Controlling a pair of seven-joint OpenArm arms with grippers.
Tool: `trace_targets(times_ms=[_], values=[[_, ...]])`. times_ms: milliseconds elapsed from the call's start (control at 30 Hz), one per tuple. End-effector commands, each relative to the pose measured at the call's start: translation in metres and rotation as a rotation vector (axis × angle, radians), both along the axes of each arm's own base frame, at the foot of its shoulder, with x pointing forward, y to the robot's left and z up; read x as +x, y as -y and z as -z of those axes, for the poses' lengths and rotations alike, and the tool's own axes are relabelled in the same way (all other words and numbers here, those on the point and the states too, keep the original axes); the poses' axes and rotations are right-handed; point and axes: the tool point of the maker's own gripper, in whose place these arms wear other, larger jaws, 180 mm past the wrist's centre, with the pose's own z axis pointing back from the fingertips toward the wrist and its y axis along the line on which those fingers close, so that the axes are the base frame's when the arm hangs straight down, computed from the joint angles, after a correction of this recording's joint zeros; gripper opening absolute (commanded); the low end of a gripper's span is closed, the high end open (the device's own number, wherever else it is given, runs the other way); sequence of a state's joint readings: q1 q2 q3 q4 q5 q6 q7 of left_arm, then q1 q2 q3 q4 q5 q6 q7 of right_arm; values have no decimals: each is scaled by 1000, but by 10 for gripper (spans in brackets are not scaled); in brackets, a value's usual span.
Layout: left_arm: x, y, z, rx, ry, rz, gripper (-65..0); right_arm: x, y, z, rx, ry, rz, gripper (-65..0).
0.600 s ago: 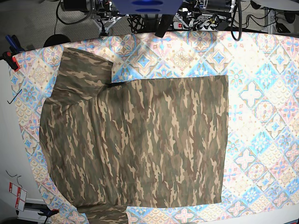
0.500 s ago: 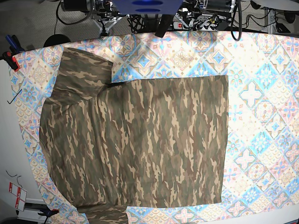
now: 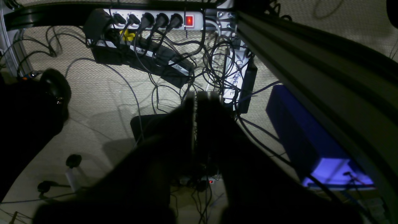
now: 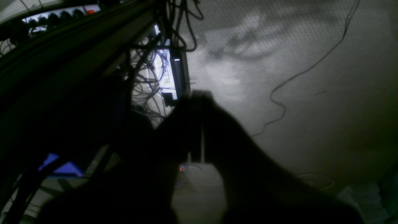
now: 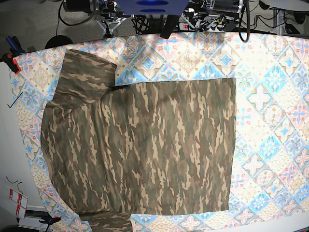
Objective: Fold the T-shirt properly
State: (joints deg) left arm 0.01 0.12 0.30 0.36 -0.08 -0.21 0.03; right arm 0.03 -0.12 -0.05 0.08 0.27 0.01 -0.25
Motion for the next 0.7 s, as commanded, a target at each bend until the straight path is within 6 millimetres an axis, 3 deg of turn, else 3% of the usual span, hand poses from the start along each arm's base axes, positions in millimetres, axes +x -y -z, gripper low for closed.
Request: trace_targets(times_ms=[0,433,500,667], values=[[0,-1,0,4,1,1,-650,1,1,0,0,4,2,-650],[-3,-2,0,5,-6,15,-650,-3,8,0,-10,-3,4,-650],[-11,-13,0,21,-16,15,-650,-4,16,0,-23,-3,7,-650],[-25,-33,-2,53,30,13,-650,-31,17,-2,-27,-20,6,-650]])
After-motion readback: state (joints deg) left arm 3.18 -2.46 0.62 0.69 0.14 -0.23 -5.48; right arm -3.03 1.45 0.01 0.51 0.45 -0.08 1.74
